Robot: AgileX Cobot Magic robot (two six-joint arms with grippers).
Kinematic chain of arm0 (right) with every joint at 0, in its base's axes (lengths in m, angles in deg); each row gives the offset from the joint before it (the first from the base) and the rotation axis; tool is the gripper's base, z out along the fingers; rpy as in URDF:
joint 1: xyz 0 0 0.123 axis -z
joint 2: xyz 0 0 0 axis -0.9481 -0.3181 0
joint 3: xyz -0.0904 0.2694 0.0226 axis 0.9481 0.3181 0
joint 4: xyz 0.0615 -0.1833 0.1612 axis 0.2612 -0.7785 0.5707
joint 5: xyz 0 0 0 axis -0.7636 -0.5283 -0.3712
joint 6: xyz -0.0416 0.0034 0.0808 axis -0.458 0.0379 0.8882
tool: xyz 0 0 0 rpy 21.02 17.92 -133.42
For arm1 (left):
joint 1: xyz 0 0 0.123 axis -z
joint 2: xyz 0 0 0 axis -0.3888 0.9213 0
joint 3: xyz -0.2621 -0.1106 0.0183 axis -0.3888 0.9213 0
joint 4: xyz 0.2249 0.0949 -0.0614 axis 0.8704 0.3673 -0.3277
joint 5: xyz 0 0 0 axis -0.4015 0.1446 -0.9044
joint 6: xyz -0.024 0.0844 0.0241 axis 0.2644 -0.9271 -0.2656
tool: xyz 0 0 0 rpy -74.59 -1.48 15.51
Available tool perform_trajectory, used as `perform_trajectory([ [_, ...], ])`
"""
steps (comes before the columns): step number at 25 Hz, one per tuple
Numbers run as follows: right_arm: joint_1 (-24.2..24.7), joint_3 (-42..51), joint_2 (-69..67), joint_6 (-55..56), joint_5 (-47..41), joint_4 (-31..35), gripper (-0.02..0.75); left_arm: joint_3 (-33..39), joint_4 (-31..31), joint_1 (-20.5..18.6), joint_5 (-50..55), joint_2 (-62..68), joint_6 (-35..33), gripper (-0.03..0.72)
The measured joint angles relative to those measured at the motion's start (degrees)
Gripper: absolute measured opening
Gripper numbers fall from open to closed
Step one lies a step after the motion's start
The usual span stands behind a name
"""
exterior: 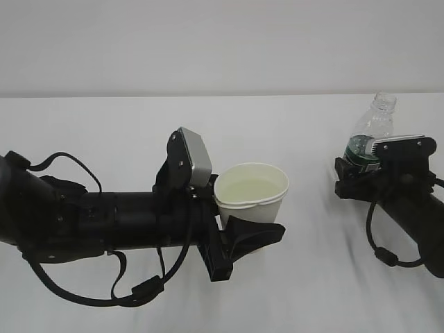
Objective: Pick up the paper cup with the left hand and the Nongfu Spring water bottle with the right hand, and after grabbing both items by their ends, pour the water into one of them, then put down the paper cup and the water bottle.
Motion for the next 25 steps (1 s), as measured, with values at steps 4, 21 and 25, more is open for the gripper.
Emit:
perform_trajectory([
  [4,0.0,1.4,2.3,0.0,0.0,0.0,0.663,0.0,0.0,0.0,0.2,0.0,0.0,0.435],
  [21,0.0,10.7,12.8,0.0,0.0,-0.1,0.663,0.0,-3.7,0.0,0.3,0.0,-1.1,0.435],
  [25,0.0,13.0,16.3,0.0,0.0,-0.1,0.662,0.0,-6.3,0.0,0.6,0.0,-3.0,0.435],
])
